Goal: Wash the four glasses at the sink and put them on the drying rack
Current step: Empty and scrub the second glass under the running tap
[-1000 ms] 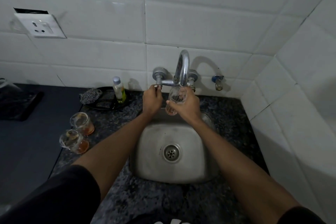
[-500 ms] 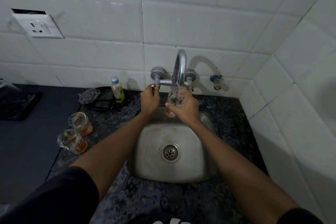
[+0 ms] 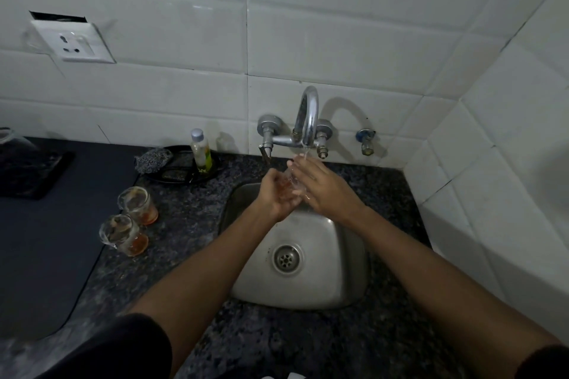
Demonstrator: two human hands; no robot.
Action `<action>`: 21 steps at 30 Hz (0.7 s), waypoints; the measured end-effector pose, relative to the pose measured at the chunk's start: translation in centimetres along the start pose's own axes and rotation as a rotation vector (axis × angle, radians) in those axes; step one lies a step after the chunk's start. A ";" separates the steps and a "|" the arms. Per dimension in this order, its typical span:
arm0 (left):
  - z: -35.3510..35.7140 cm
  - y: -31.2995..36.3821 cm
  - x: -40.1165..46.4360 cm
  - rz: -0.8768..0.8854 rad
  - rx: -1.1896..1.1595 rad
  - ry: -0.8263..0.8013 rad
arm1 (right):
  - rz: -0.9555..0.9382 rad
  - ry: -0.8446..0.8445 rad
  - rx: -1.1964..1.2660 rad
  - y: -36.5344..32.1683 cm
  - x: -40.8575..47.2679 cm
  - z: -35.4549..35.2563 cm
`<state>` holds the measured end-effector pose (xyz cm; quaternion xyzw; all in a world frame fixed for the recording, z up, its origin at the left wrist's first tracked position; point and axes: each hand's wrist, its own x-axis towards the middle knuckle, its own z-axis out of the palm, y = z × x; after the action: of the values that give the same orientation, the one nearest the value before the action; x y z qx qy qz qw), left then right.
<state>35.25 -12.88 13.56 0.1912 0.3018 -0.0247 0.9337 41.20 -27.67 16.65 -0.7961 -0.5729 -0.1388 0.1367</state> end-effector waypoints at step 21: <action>2.1 1.2 1.8 -0.029 0.208 -0.043 | 0.377 -0.188 0.369 -1.7 2.2 -2.4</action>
<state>38.05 -12.46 14.53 0.2823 0.2804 -0.0737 0.9145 40.09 -26.12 19.76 -0.8598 -0.4403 0.0702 0.2488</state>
